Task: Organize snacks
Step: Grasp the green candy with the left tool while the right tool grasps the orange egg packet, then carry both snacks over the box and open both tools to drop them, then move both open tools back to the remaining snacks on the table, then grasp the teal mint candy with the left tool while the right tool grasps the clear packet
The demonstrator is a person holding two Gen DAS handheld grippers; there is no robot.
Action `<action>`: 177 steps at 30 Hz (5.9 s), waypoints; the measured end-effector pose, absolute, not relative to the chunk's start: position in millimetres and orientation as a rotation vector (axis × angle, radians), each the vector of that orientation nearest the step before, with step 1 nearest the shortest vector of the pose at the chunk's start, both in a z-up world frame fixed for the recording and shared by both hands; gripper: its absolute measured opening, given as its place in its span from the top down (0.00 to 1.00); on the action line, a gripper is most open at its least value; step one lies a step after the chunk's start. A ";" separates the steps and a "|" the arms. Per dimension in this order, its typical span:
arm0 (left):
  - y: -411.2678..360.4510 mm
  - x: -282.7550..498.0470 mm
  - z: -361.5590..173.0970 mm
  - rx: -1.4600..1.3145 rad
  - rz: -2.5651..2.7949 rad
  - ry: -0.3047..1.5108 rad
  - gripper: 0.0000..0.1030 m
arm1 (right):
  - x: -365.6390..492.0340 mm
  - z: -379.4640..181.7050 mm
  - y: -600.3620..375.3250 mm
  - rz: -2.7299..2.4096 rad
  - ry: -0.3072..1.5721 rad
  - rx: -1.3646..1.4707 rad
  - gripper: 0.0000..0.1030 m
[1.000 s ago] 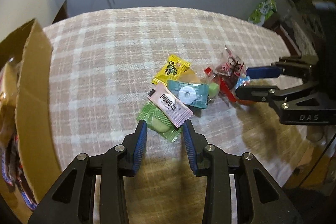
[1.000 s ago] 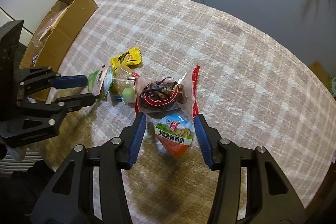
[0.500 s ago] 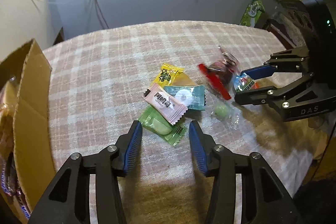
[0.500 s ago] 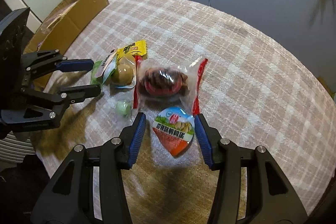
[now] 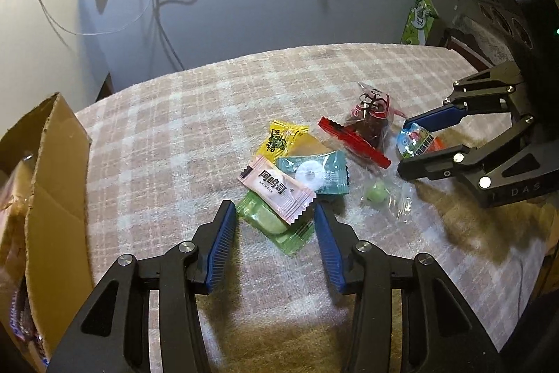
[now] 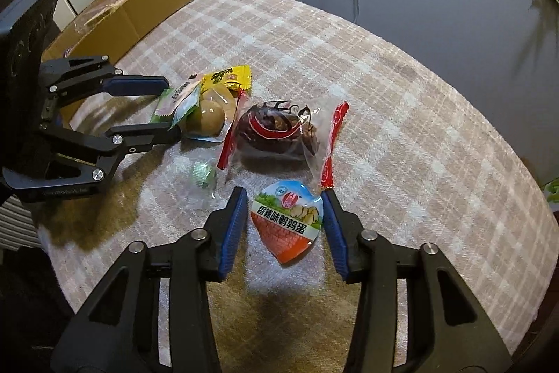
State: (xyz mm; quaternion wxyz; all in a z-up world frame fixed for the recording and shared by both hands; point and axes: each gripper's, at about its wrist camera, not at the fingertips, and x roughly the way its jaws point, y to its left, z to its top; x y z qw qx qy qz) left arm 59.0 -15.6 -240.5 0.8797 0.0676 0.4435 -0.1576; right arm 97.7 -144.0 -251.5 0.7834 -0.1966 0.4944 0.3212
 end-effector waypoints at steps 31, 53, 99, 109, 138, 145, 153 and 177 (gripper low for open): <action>8.2 38.7 -213.2 -0.014 -0.277 0.922 0.81 | 99.5 -221.8 -148.4 0.671 1.050 -0.369 0.62; 88.8 6.6 -145.4 -0.094 -0.113 0.853 0.81 | 101.3 -147.7 -43.9 0.837 0.948 -0.396 0.63; 190.9 -45.9 -150.7 -0.241 0.106 0.884 0.56 | 68.5 -150.7 110.3 1.061 0.953 -0.483 0.33; 174.3 -38.8 -139.8 -0.224 0.081 0.863 0.56 | 78.6 -139.3 75.4 1.008 0.951 -0.434 0.33; 41.9 27.0 -171.6 -0.217 -0.245 0.977 0.57 | 105.0 -193.0 -156.2 0.654 1.142 -0.257 0.34; 14.9 40.7 -190.7 -0.275 -0.301 1.032 0.64 | 103.7 -210.7 -146.5 0.732 1.172 -0.225 0.51; 13.5 57.1 -211.1 -0.398 -0.297 1.108 0.68 | 97.3 -231.4 -122.4 0.806 1.195 -0.242 0.66; -10.7 80.9 -229.0 -0.244 -0.215 1.179 0.80 | 99.6 -252.8 -105.0 0.804 1.179 -0.301 0.79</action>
